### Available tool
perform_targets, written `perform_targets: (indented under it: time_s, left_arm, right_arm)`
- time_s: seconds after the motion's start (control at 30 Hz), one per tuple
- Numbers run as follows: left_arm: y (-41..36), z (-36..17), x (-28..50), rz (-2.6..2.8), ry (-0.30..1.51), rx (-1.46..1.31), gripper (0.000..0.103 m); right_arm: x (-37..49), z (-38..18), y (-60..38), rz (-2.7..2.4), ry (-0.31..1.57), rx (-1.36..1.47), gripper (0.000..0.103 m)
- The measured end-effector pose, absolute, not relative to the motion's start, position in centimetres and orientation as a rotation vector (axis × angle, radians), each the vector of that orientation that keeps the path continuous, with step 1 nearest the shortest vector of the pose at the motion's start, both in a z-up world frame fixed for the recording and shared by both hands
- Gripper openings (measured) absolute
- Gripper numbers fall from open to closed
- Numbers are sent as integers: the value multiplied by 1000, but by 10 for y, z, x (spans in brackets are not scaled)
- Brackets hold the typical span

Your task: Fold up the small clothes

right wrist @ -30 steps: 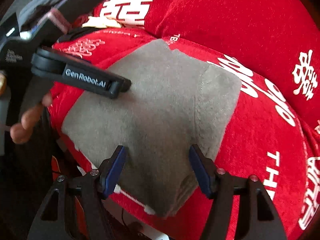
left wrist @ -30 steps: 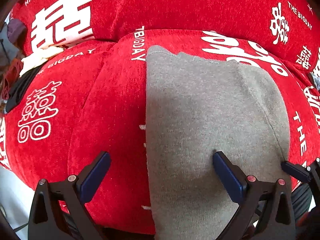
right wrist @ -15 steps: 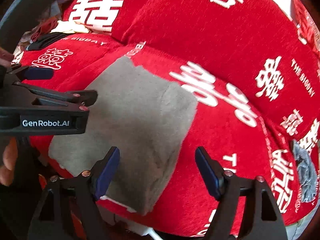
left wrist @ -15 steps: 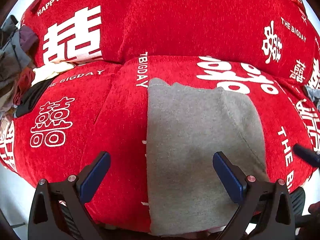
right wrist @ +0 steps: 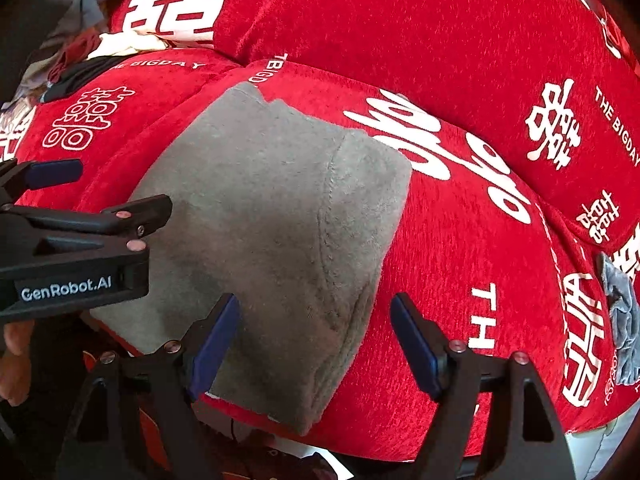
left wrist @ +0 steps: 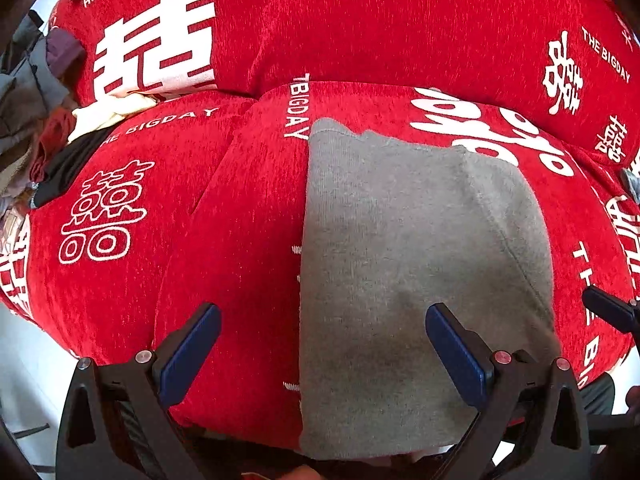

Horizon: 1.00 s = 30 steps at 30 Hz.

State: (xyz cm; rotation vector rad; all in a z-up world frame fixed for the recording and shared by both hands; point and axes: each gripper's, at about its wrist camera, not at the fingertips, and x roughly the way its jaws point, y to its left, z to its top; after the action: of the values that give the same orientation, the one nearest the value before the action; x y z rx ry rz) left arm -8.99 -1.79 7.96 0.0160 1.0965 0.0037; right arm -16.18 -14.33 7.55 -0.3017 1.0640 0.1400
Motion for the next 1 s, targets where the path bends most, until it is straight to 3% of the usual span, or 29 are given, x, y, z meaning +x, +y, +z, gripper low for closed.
perform_targets:
  time_s: [1.0]
  left_arm:
    - [-10,67,-68,-14,1159,-17,103]
  right_arm:
    - [-136,75,-141,100,1065,-382,80]
